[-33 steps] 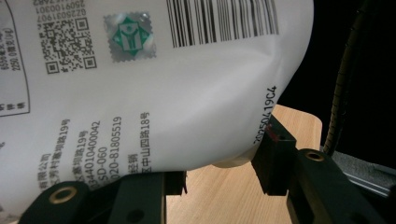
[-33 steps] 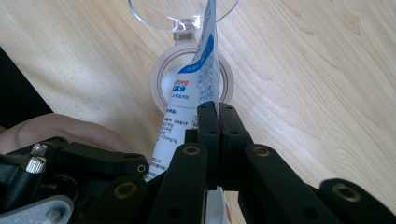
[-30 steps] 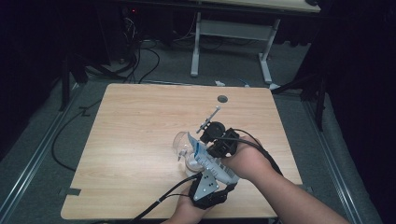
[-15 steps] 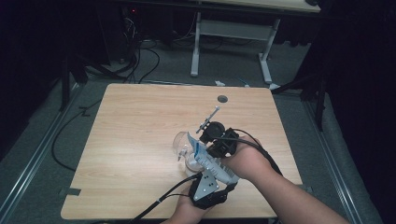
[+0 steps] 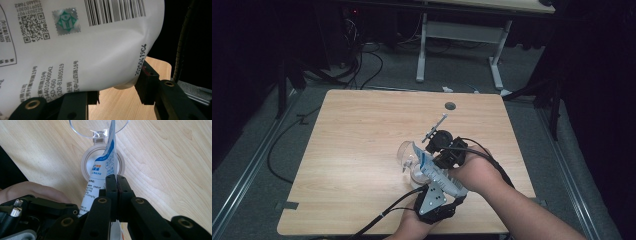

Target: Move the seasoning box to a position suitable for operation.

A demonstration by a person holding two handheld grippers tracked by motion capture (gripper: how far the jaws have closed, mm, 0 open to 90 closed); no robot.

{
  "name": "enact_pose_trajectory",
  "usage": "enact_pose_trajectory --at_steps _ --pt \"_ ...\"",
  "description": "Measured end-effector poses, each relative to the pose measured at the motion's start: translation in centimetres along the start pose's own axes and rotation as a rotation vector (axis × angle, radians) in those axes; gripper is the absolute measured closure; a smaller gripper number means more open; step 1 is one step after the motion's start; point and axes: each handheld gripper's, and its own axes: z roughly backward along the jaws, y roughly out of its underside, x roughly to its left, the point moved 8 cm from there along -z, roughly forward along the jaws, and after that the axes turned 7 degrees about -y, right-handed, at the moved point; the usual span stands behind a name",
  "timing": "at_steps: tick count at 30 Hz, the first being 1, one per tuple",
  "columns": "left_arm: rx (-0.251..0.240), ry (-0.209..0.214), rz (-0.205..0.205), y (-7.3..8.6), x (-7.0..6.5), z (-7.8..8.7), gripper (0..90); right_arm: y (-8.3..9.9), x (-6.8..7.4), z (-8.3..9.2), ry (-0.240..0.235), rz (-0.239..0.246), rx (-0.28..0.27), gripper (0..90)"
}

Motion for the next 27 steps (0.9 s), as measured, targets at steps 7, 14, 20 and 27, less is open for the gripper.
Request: enact_pose_trajectory --at_steps 7,14,20,27 --pt "-0.004 -0.001 0.005 -0.08 -0.01 0.0 60.0 -0.05 0.03 0.03 0.003 -0.001 0.003 89.9" --pt "-0.007 -0.001 0.008 -0.16 -0.06 0.01 60.0 -0.05 0.02 0.06 0.001 -0.002 0.0 89.9" --pt "-0.009 -0.003 0.007 -0.19 -0.02 0.02 60.0 -0.11 0.04 0.07 0.0 0.001 -0.002 89.9" --pt "-0.008 -0.004 0.005 -0.15 -0.02 0.02 60.0 -0.09 0.05 -0.01 -0.001 -0.001 -0.001 89.9"
